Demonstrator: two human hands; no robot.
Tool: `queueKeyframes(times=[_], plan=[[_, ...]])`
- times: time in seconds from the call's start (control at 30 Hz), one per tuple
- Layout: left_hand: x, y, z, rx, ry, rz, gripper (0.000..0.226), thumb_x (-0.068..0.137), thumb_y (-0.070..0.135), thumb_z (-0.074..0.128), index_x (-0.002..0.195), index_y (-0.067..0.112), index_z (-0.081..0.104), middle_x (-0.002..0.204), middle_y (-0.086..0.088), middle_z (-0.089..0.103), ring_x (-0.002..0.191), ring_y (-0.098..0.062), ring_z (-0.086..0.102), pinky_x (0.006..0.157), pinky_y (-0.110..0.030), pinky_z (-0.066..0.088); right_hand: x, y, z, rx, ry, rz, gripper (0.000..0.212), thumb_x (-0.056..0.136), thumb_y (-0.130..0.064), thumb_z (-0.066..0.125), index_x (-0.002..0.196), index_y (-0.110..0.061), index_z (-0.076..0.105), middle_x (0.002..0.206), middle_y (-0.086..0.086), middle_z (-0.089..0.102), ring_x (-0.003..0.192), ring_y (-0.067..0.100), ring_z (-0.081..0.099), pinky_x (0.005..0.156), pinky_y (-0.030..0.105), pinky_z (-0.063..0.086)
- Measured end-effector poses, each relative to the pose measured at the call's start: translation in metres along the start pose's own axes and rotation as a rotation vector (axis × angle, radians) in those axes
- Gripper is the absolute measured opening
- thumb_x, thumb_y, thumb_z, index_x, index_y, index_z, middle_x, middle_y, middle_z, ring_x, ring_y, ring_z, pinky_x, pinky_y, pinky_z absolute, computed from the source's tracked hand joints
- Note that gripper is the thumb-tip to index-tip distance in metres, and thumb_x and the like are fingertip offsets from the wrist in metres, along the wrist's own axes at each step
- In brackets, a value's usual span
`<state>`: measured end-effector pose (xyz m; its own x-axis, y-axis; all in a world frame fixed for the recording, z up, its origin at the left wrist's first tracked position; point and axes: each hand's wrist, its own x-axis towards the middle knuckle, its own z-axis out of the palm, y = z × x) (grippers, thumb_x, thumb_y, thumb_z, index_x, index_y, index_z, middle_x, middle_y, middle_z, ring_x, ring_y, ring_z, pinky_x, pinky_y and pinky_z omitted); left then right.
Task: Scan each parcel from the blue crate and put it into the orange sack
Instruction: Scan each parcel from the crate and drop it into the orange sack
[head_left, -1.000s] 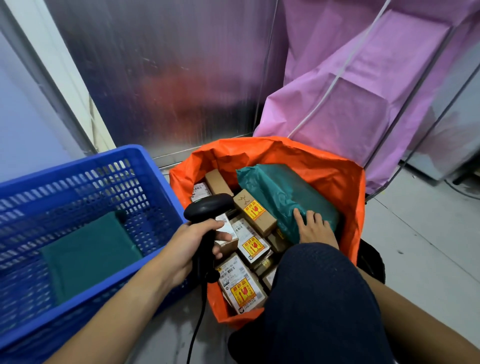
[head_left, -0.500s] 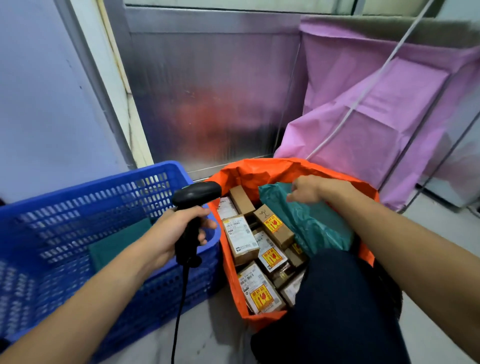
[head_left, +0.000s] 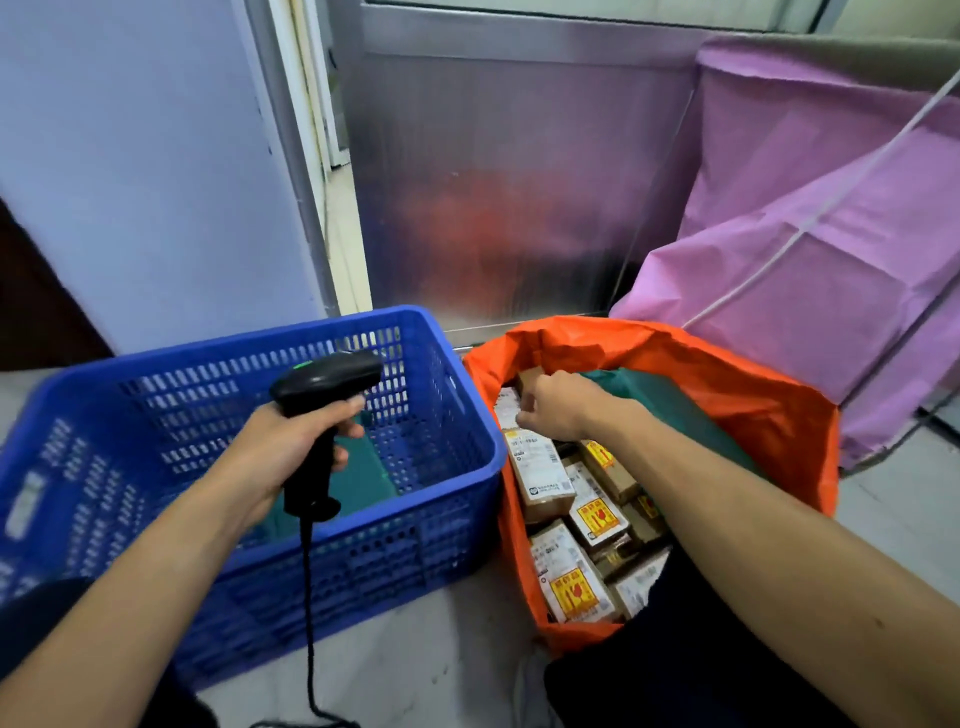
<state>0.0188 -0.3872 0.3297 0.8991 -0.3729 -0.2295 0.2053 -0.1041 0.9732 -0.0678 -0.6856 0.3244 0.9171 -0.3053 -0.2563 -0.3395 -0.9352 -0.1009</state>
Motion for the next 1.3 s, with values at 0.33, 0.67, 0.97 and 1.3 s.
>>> queueKeyframes(times=[0.33,0.67,0.97,1.3], plan=[[0.013,-0.002,-0.055,0.012,0.111,-0.046,0.006,0.094,0.013,0.073,0.095,0.007,0.071,0.072,-0.005,0.075,0.046,-0.013,0.055,0.051,-0.027,0.051,0.059,-0.069,0.006,0.079,-0.064,-0.095,0.038,0.101,-0.041,0.055,0.111,-0.009,0.073,0.11,0.012,0.073,0.101,0.032,0.065,0.078,0.034,0.049],[-0.003,-0.018,-0.109,-0.054,0.261,-0.154,0.007,0.094,0.015,0.073,0.091,0.009,0.07,0.071,-0.005,0.074,0.046,-0.013,0.054,0.05,-0.026,0.051,0.111,-0.146,0.044,0.139,-0.218,-0.167,0.044,0.099,-0.042,0.058,0.103,-0.001,0.073,0.092,0.02,0.075,0.088,0.036,0.071,0.085,0.043,0.058],[0.005,-0.015,-0.119,-0.115,0.281,-0.187,0.009,0.098,0.014,0.068,0.091,0.008,0.068,0.074,-0.007,0.069,0.046,-0.012,0.052,0.046,-0.023,0.05,0.152,-0.147,0.097,-0.036,-0.45,-0.082,0.038,0.106,-0.022,0.047,0.072,-0.007,0.057,0.078,0.018,0.067,0.062,0.029,0.054,0.071,0.04,0.049],[0.032,-0.029,-0.115,-0.146,0.269,-0.257,0.006,0.096,0.016,0.07,0.092,0.011,0.068,0.076,-0.007,0.07,0.048,-0.013,0.053,0.047,-0.023,0.051,0.199,-0.153,0.165,0.151,-0.759,0.054,0.034,0.106,-0.041,0.053,0.101,-0.007,0.055,0.075,0.012,0.066,0.06,0.027,0.059,0.063,0.038,0.052]])
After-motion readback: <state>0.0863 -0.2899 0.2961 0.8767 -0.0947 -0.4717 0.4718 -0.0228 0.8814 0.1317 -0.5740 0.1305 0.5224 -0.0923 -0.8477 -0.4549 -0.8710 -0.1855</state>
